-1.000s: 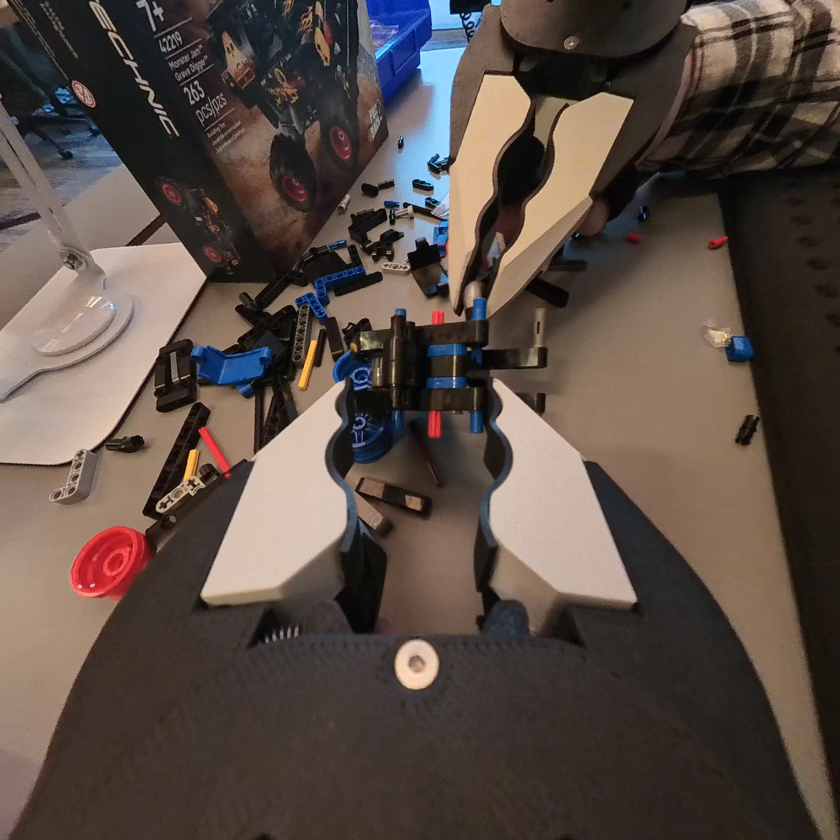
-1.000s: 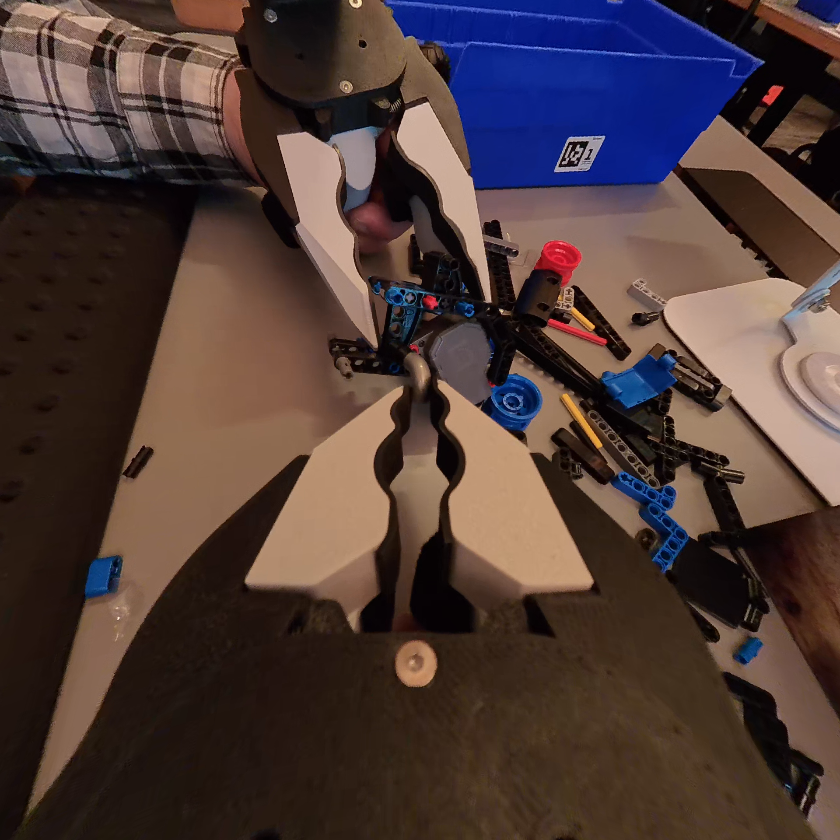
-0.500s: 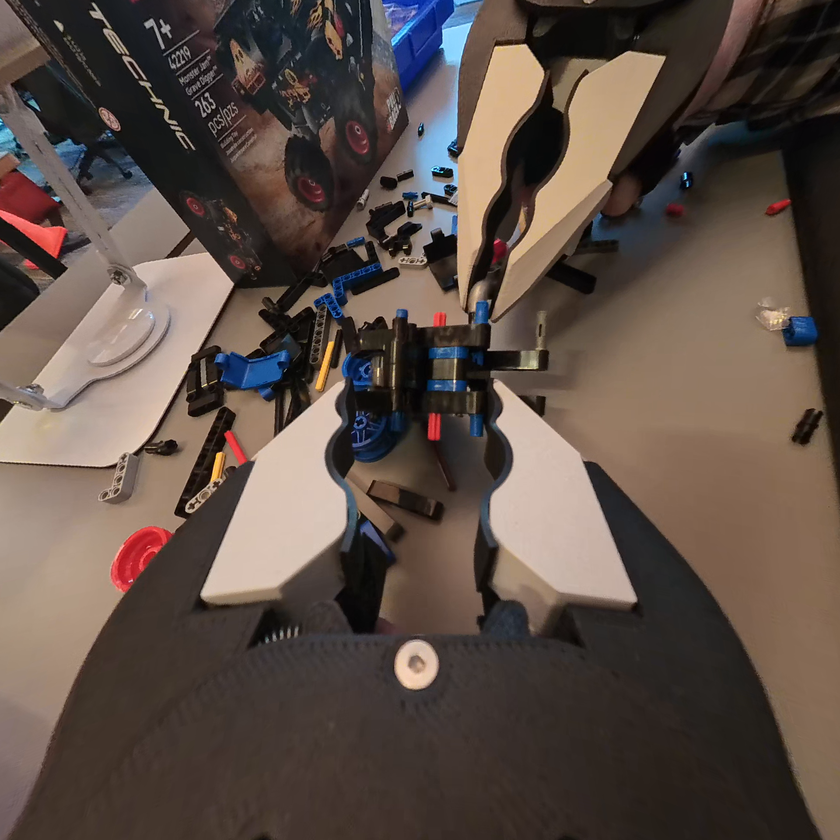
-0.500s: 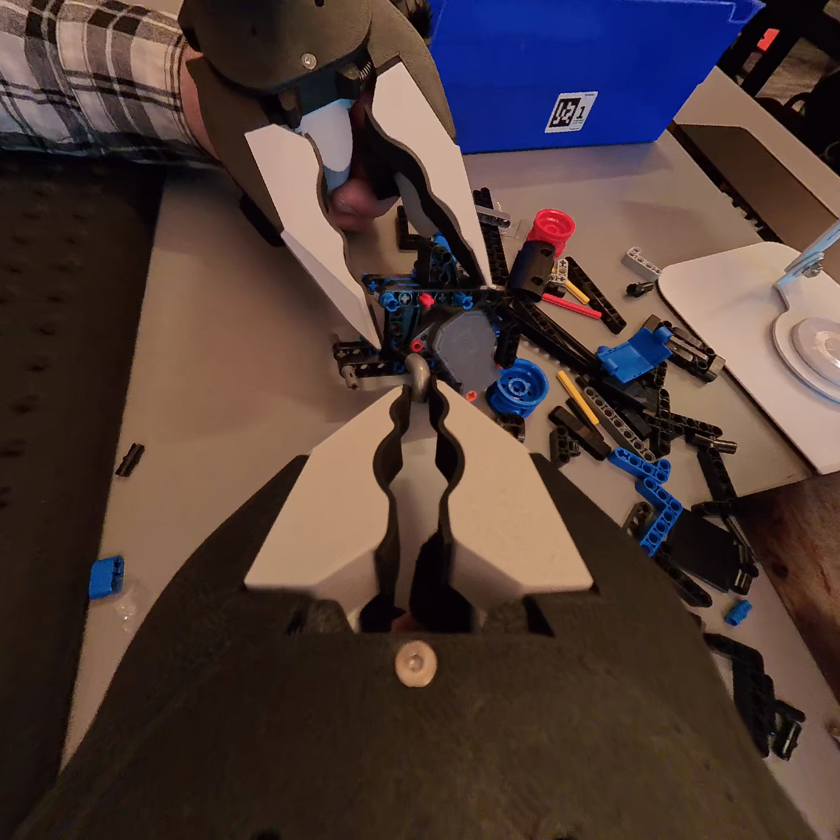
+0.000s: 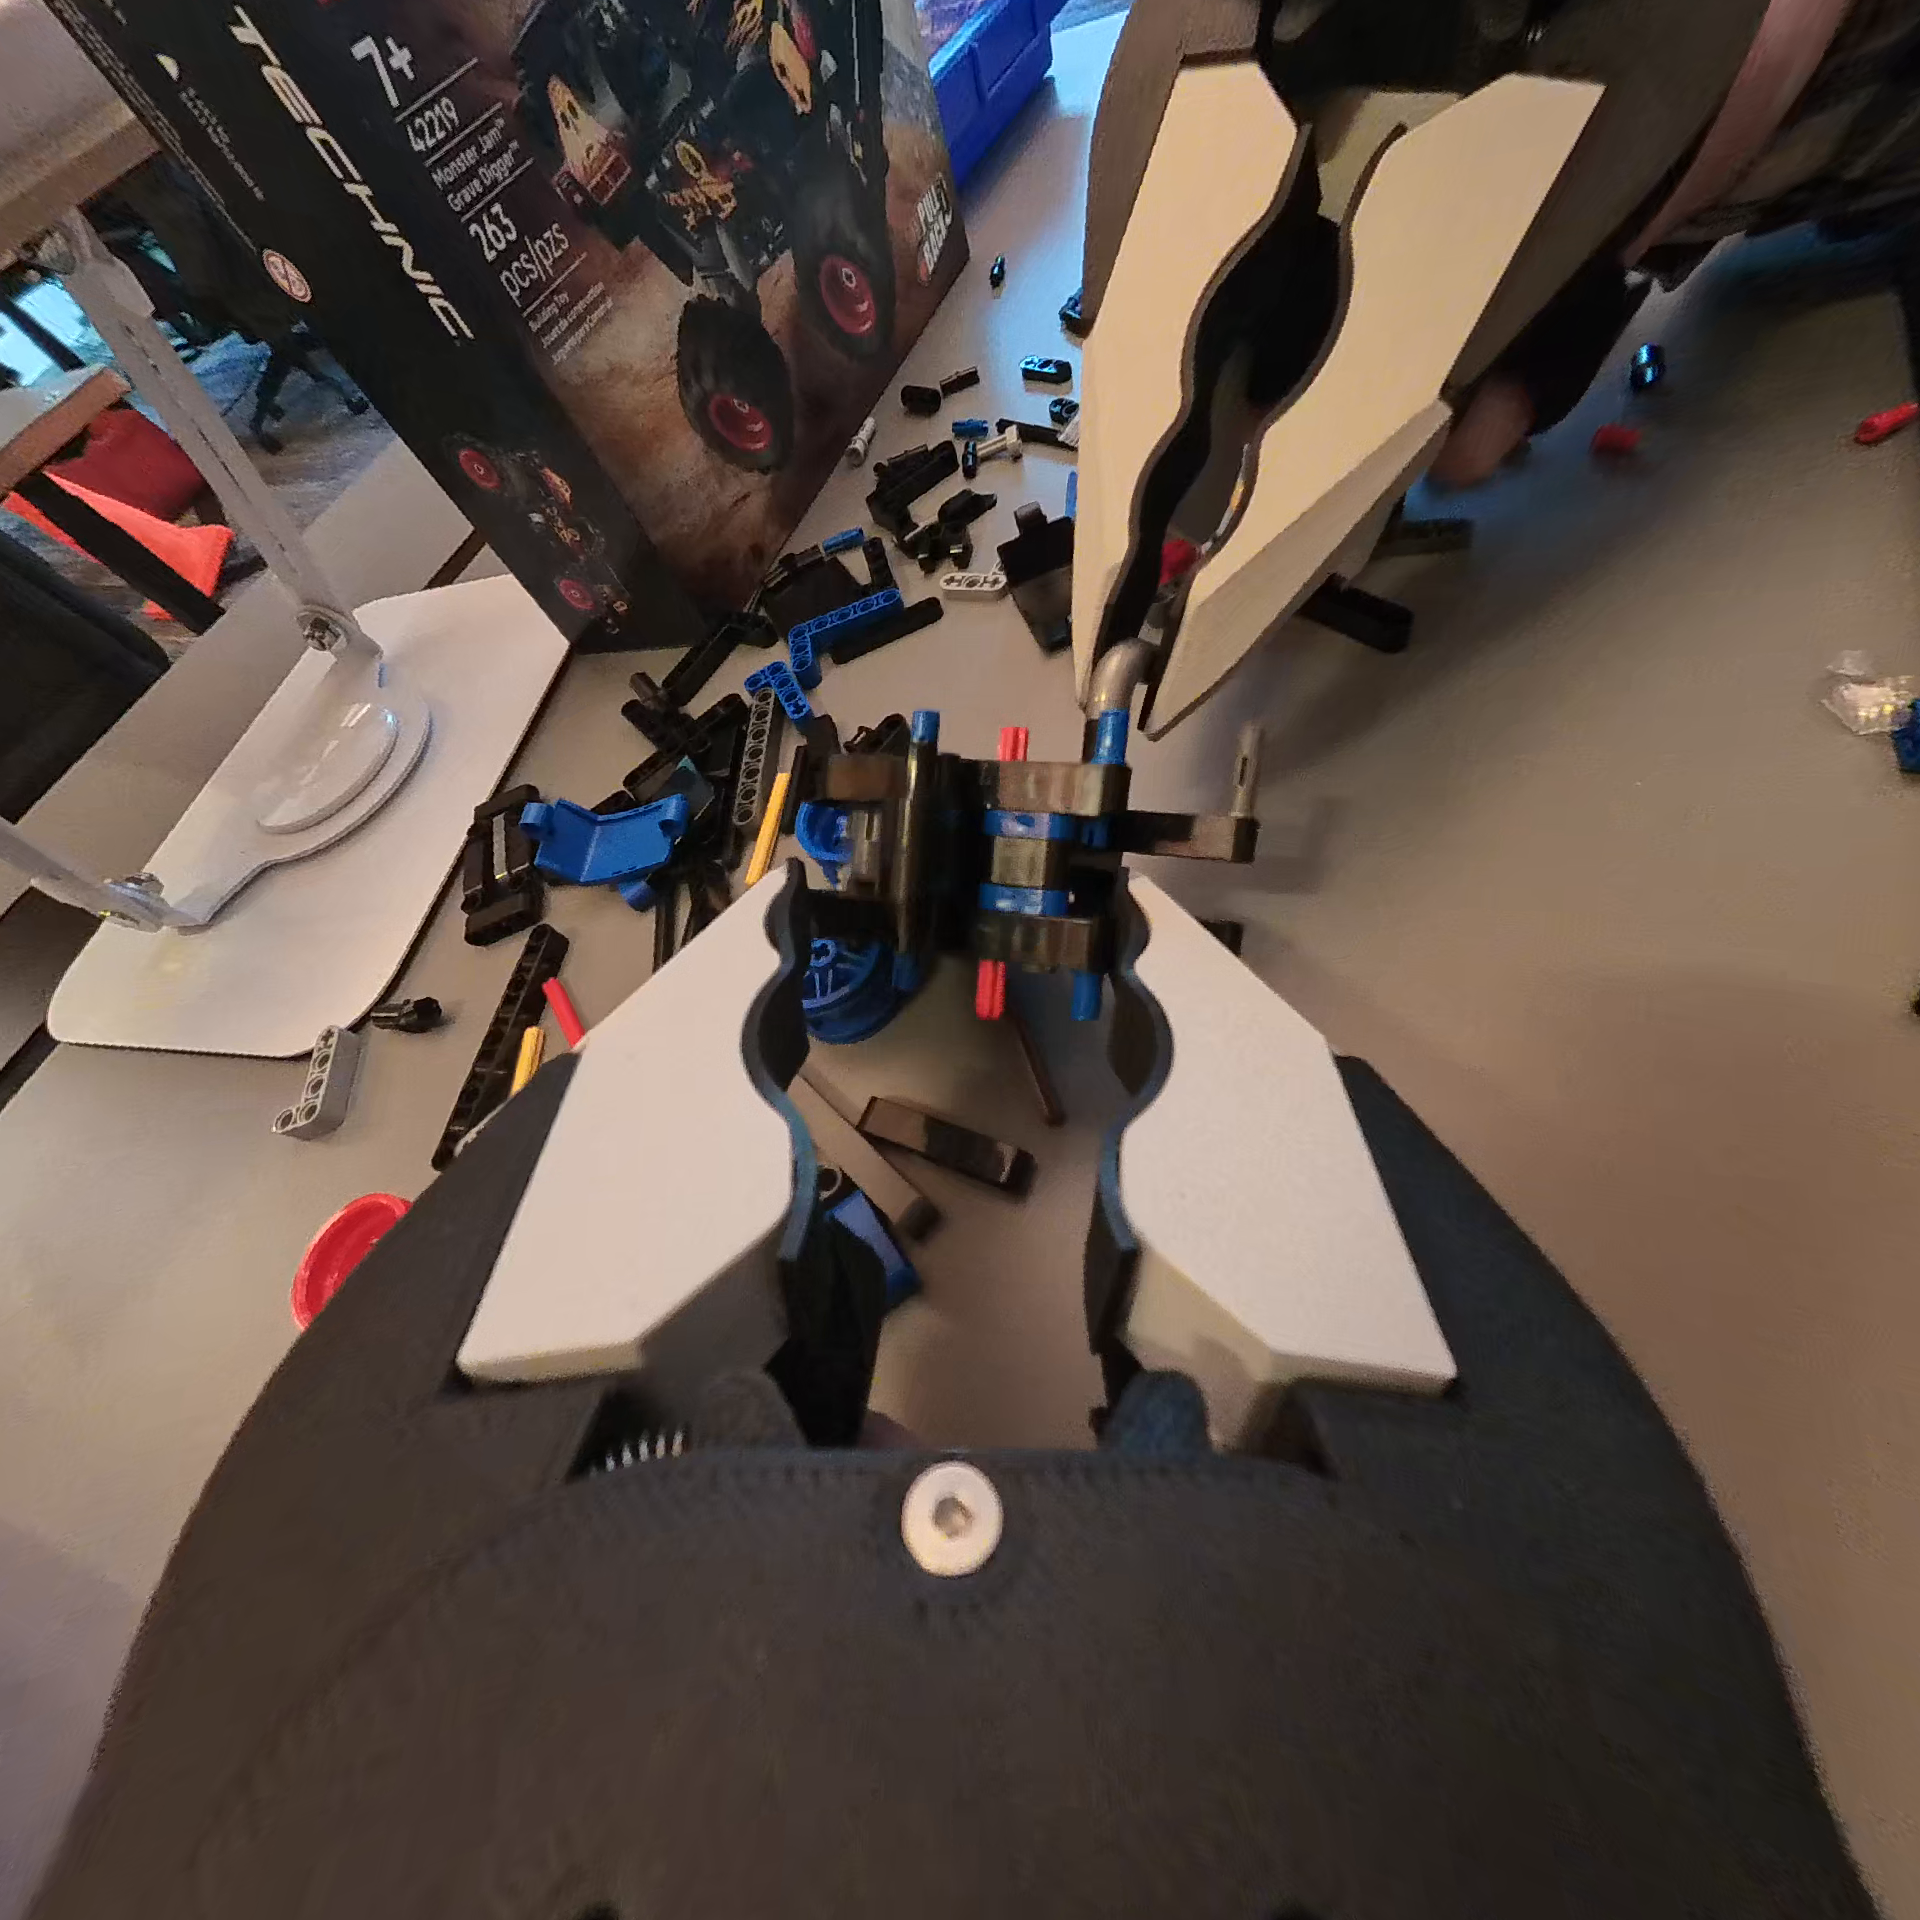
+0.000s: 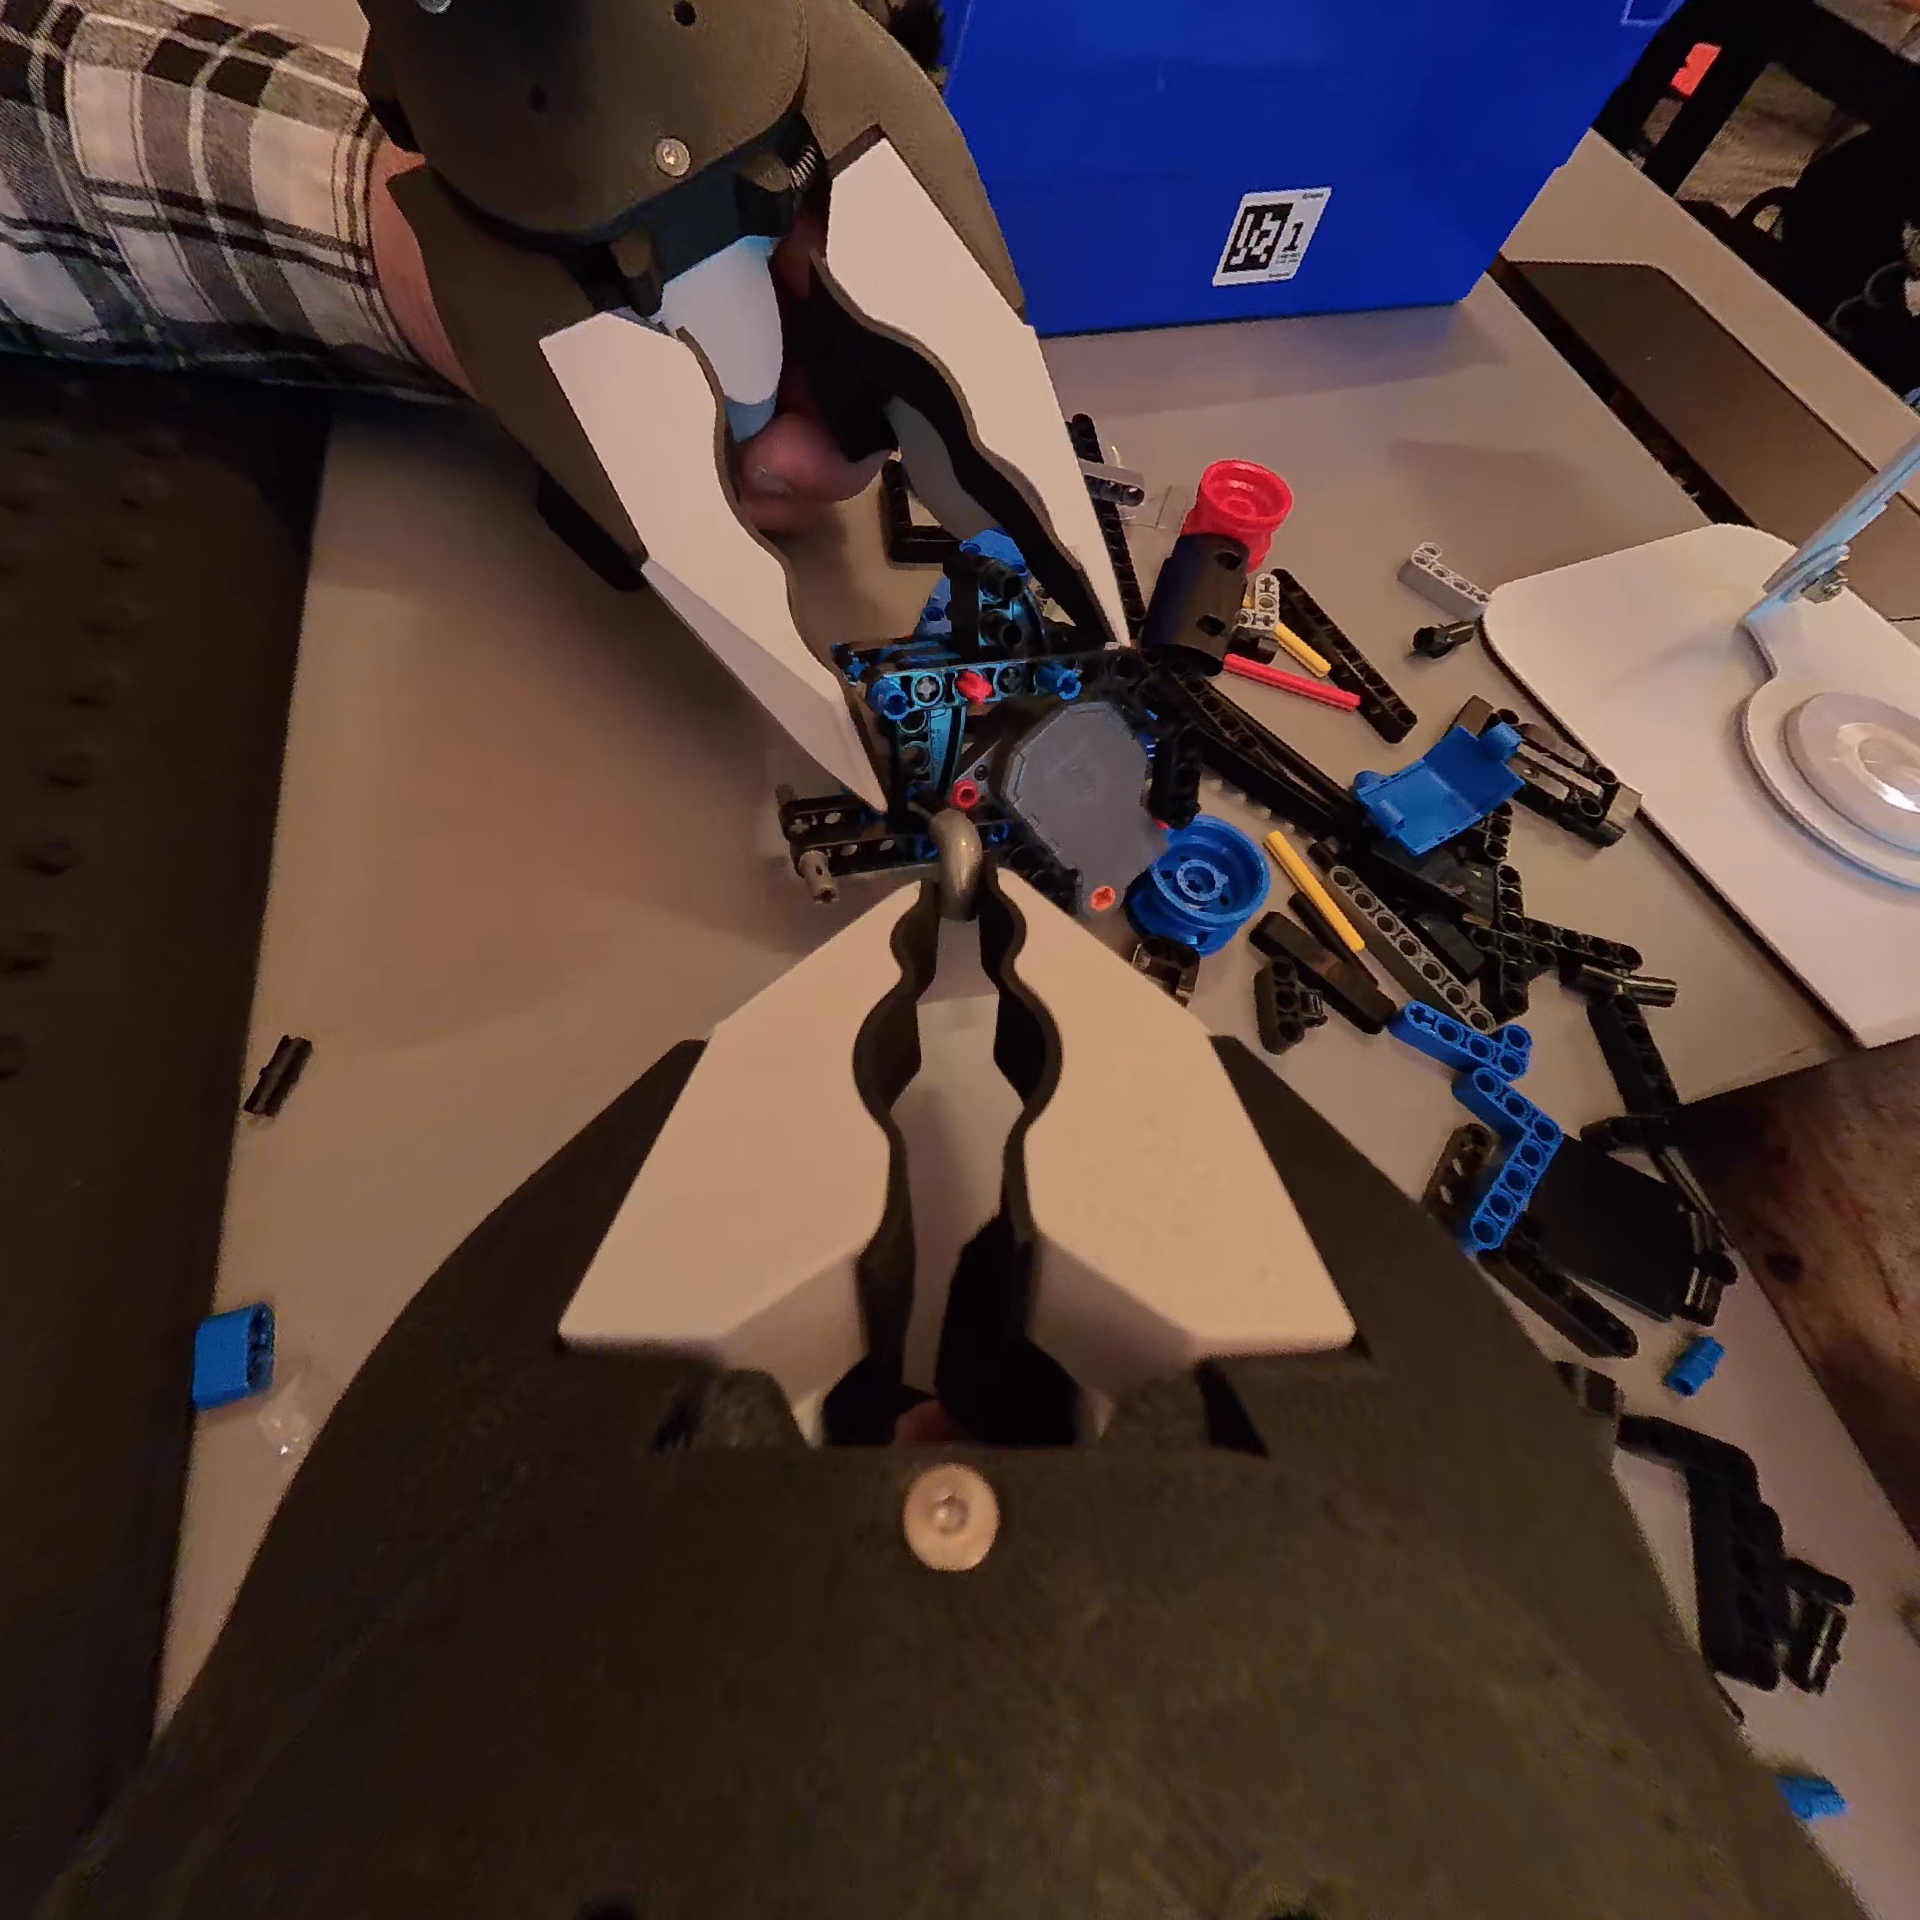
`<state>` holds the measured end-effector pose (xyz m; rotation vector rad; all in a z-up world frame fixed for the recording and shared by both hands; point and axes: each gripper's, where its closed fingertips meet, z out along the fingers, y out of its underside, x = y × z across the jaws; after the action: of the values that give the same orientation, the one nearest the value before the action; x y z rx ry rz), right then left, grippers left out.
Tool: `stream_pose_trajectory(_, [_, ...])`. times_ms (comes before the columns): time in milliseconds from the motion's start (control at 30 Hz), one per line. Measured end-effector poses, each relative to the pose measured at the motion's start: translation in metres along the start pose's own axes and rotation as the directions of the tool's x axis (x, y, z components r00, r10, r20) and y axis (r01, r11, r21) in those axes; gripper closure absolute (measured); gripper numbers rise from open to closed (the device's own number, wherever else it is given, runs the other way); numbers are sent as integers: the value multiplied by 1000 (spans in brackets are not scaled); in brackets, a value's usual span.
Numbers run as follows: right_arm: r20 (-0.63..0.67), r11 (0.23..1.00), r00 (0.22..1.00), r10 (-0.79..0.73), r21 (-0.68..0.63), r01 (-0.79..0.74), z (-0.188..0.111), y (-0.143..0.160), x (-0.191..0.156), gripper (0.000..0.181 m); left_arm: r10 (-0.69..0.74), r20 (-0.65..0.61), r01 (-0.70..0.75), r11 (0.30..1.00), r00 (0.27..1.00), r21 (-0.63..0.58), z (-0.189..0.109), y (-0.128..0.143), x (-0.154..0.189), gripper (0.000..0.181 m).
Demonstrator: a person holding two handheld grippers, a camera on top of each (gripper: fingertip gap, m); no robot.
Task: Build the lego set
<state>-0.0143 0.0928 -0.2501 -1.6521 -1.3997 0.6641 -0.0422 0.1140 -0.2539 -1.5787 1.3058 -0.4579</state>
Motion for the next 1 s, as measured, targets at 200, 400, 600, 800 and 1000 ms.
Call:
stream_pose_trajectory(200, [-4,1000,1000,-3,-28,3,5,6,-2,176,14,1,-14,999,1000,-29,3,4,1,126])
stream_pose_trajectory(400, [-43,998,997,-56,-44,54,5,5,0,176,20,13,-19,999,1000,-31,3,4,1,126])
stream_pose_trajectory(600, [-133,975,971,-197,-130,180,6,8,1,176,24,29,-22,999,999,-39,3,5,0,126])
stream_pose_trajectory(800, [-180,950,942,-284,-186,251,8,7,-1,176,47,43,-45,998,998,-44,5,4,1,127])
stream_pose_trajectory(1000, [-179,948,945,-275,-214,236,11,12,0,176,60,46,-58,997,997,-48,5,4,1,126])
